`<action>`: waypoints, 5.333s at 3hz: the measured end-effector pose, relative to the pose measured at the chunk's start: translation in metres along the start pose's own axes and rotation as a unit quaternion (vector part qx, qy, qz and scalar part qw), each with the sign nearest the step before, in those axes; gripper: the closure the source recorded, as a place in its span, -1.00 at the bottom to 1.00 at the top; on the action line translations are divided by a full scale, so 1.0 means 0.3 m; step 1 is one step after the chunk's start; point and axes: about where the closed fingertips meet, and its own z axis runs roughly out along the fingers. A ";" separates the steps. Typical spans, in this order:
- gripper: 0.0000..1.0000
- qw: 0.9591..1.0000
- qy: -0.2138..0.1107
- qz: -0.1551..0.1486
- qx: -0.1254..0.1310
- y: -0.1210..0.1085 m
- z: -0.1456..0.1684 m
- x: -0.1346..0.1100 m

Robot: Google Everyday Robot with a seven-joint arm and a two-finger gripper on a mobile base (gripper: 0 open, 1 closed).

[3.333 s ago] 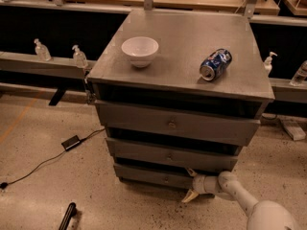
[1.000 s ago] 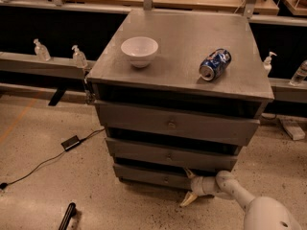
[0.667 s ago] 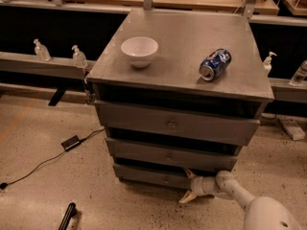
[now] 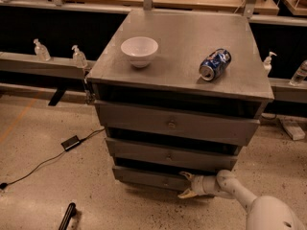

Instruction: Open bottom drawer

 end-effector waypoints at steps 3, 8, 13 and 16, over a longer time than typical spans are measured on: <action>-0.34 1.000 0.001 0.022 0.002 0.068 -0.042 -0.008; -0.40 1.000 0.001 0.025 0.002 0.073 -0.059 -0.022; -1.00 0.980 -0.082 0.165 -0.071 0.560 -0.216 -0.094; -1.00 0.994 0.010 0.101 -0.051 0.370 -0.226 -0.056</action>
Offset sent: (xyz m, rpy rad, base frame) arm -0.2933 -0.0774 0.0277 0.1312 0.3927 -0.3843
